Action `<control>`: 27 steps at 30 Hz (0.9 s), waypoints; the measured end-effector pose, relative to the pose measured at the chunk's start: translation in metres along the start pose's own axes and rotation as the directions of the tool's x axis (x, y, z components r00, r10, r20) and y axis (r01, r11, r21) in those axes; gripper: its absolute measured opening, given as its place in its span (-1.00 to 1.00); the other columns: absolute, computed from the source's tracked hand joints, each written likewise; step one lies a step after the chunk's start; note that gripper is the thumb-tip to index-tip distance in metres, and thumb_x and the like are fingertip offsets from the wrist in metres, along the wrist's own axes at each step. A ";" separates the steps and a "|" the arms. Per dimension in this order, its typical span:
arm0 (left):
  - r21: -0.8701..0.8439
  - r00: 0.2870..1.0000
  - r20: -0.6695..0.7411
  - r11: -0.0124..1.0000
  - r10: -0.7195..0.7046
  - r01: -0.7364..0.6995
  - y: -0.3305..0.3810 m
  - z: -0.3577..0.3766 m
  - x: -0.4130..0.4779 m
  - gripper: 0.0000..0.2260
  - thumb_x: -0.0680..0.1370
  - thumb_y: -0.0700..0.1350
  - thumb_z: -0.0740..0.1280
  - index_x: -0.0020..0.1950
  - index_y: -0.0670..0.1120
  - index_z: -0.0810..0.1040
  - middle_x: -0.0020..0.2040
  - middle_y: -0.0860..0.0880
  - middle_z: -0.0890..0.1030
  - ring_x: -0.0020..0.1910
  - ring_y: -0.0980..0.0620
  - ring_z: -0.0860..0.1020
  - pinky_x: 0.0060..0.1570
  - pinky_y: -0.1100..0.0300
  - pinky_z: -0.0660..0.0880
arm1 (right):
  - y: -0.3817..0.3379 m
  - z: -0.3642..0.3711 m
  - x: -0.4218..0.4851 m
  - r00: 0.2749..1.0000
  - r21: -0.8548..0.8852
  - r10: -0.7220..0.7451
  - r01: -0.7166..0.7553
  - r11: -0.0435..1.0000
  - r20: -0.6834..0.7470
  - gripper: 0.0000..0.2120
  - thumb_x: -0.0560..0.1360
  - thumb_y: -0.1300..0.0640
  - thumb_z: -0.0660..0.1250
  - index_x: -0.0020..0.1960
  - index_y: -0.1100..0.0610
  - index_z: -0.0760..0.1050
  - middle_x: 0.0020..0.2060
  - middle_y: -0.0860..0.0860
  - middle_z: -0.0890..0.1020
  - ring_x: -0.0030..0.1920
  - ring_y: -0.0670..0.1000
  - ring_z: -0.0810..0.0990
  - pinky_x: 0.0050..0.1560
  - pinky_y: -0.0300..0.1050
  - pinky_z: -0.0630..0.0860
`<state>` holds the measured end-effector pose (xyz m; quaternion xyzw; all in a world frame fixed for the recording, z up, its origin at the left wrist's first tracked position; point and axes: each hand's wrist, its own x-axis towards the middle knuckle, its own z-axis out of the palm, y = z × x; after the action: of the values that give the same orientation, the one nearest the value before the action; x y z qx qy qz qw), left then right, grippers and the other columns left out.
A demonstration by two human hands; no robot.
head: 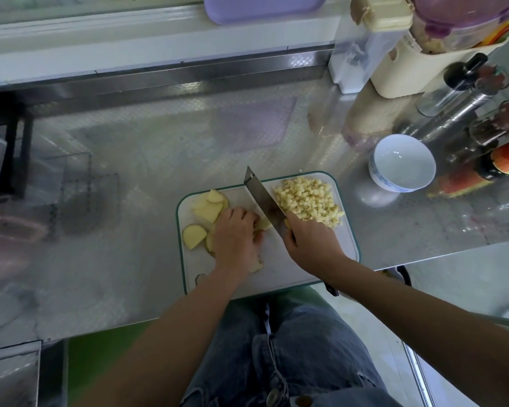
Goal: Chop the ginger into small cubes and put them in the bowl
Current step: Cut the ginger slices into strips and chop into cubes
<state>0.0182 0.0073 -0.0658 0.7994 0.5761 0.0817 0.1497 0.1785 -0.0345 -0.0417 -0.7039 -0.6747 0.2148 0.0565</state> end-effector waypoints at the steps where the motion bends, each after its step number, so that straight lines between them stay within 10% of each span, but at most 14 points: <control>1: -0.001 1.000 0.003 1.000 0.001 -0.001 0.000 0.000 0.000 -0.81 0.44 -0.07 0.42 0.03 -0.06 0.61 -0.02 -0.04 0.57 0.02 -0.05 0.45 -0.05 0.12 0.36 | 0.000 0.002 0.000 1.000 0.005 0.006 -0.006 1.000 0.003 -0.88 0.60 0.07 0.12 0.02 0.11 0.36 -0.46 -0.08 0.30 -0.49 -0.08 0.29 -0.46 -0.18 0.13; 27: -0.018 1.000 -0.002 1.000 -0.025 0.025 0.001 0.002 0.004 -0.83 0.40 -0.12 0.44 -0.03 -0.11 0.59 -0.06 -0.09 0.58 -0.01 -0.08 0.47 -0.10 0.10 0.38 | -0.010 0.012 0.000 0.999 0.010 0.046 -0.046 0.999 0.019 -0.86 0.63 0.06 0.09 0.10 0.10 0.33 -0.44 -0.07 0.34 -0.45 0.03 0.39 -0.39 -0.14 0.27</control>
<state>0.0211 0.0103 -0.0671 0.7907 0.5854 0.0856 0.1572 0.1649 -0.0358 -0.0492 -0.7169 -0.6577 0.2261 0.0486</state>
